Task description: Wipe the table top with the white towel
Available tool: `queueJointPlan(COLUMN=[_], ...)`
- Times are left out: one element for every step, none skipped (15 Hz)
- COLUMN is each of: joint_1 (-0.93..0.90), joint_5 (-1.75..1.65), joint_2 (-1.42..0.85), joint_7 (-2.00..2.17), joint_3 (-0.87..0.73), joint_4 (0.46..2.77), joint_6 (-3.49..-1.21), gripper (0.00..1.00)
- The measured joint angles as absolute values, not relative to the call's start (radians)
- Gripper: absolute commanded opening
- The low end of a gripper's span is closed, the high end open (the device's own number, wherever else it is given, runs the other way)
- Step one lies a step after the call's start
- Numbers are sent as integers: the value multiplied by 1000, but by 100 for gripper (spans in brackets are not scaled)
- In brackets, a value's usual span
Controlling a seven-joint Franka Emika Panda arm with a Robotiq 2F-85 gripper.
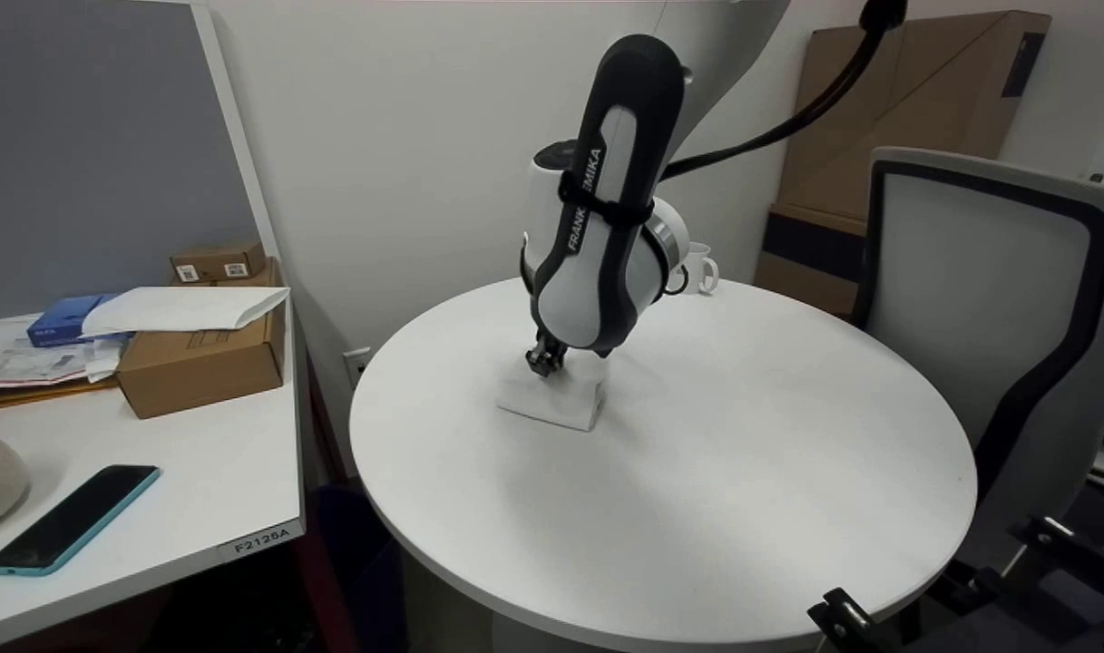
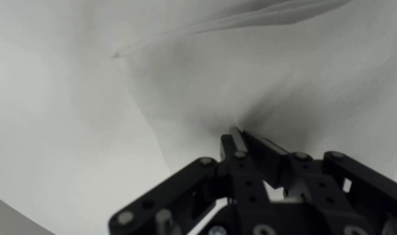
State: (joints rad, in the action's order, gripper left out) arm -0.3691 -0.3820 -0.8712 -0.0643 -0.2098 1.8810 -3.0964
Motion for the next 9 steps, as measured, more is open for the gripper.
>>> queueJointPlan(joint_1=[-418, -466, -513, -556, -594, -628, -656, -677, -691], joint_5=[-396, -404, -407, -408, -408, -409, -408, -408, -406], joint_2=[-863, -857, -853, -849, -845, -840, -830, -816, -802], joint_7=[-65, -66, -75, -86, -103, -124, -146, -168, -187], joint_3=[-229, -245, -258, -266, -269, -267, -267, -266, -266], joint_4=[1918, 1954, 1990, 2025, 2061, 2100, 2134, 2167, 2199], joint_6=[-3136, -3171, -3204, -3232, -3258, -3281, -3308, -3323, -3333], gripper=[4, 4, 4, 4, 4, 4, 4, 4, 4])
